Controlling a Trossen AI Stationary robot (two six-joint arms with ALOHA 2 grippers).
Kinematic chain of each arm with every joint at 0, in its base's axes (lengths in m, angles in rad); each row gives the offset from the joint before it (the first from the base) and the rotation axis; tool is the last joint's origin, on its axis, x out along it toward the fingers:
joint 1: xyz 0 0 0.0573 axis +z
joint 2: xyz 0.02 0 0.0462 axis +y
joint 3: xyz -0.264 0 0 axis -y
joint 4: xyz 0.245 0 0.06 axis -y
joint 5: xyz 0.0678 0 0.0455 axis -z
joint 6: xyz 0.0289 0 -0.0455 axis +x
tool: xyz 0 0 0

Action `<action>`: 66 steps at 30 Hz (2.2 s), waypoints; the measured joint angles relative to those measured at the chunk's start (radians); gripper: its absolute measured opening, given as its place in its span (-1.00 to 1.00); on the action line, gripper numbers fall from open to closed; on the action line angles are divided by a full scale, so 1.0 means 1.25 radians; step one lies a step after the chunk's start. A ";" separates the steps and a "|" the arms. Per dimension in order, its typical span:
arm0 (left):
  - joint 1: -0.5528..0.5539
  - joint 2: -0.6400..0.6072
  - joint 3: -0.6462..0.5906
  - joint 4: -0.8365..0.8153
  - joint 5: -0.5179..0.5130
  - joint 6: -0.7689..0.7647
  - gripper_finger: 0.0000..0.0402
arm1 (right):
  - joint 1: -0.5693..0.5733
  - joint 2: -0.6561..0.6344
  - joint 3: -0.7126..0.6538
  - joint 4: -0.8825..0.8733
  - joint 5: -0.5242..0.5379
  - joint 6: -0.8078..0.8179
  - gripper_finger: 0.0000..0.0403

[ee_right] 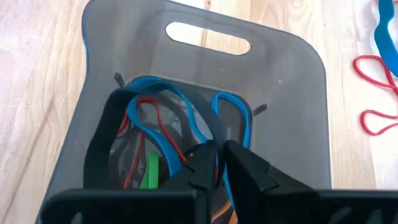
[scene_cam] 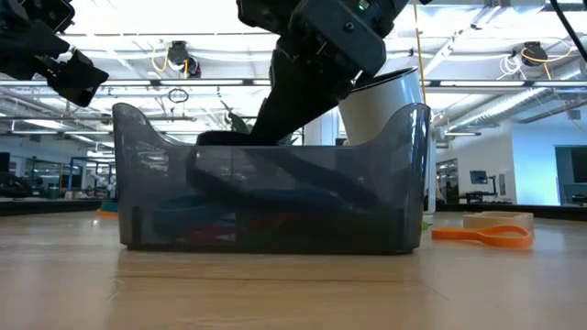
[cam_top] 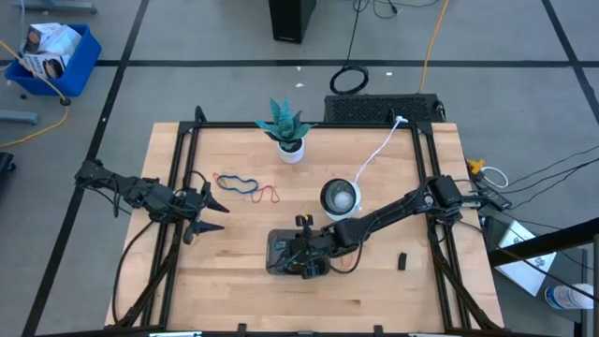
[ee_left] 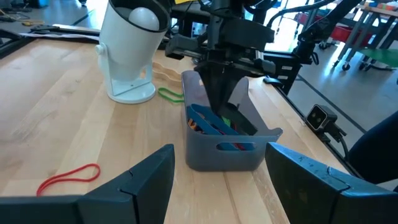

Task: Pick and place rubber bands into bin
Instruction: Put the left black rubber band into the gray bin, then put the bottom orange rubber band into the gray bin

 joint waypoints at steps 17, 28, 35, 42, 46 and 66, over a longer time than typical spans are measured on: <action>0.000 0.000 0.000 0.000 0.000 0.000 0.28 | 0.000 -0.108 -0.001 -0.072 0.002 -0.010 -0.20; 0.000 0.000 0.000 0.001 0.000 -0.005 0.28 | 0.027 -0.367 0.000 -0.270 0.003 0.003 -0.23; 0.000 0.000 0.000 0.001 0.000 -0.003 0.28 | 0.071 -0.418 -0.005 -0.431 0.002 0.170 -0.23; 0.000 0.000 0.000 0.001 0.000 0.001 0.28 | 0.140 -0.417 -0.136 -0.409 -0.018 0.262 -0.23; 0.000 0.000 0.000 0.001 0.000 0.001 0.28 | 0.155 -0.418 -0.257 -0.274 0.005 0.320 -0.23; 0.000 0.000 0.000 0.001 0.000 -0.004 0.28 | 0.129 -0.395 -0.563 0.065 0.005 0.403 -0.23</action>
